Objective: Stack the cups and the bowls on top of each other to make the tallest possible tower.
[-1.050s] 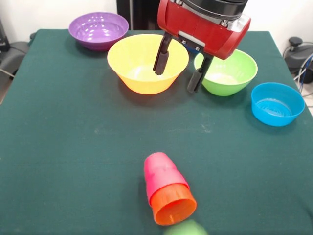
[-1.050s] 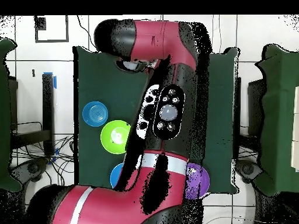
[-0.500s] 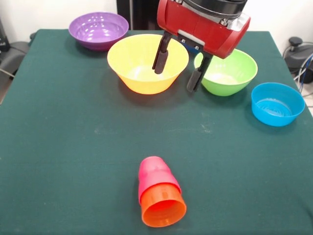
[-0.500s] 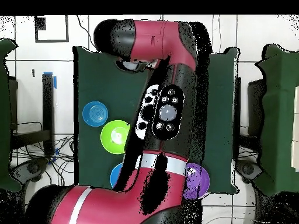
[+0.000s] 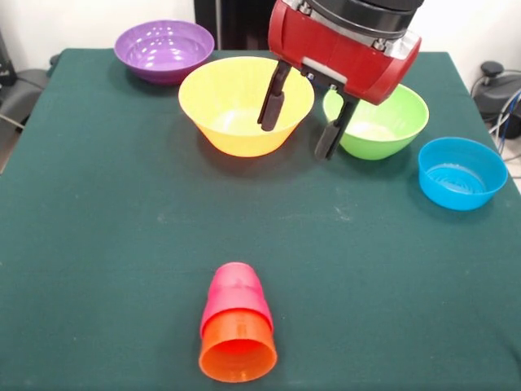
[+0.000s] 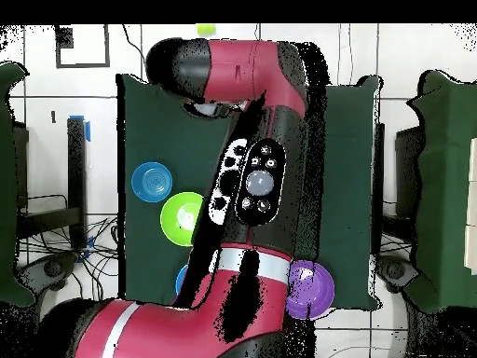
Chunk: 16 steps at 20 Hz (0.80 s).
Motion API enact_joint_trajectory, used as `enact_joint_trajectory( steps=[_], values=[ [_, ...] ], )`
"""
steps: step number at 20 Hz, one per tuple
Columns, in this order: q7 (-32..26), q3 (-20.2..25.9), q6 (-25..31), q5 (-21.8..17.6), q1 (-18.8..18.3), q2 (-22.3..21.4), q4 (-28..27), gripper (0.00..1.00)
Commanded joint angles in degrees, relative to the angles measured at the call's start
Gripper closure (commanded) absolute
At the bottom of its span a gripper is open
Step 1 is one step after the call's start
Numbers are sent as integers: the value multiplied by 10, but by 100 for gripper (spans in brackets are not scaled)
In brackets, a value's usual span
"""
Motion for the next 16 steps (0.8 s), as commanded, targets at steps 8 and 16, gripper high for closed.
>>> enact_joint_trajectory(
  steps=[8, 16],
  values=[
    [130, 7, -38, 10, 15, 4, 65, 0],
    [183, -19, -59, 26, 11, 36, 43, 0]
  ],
)
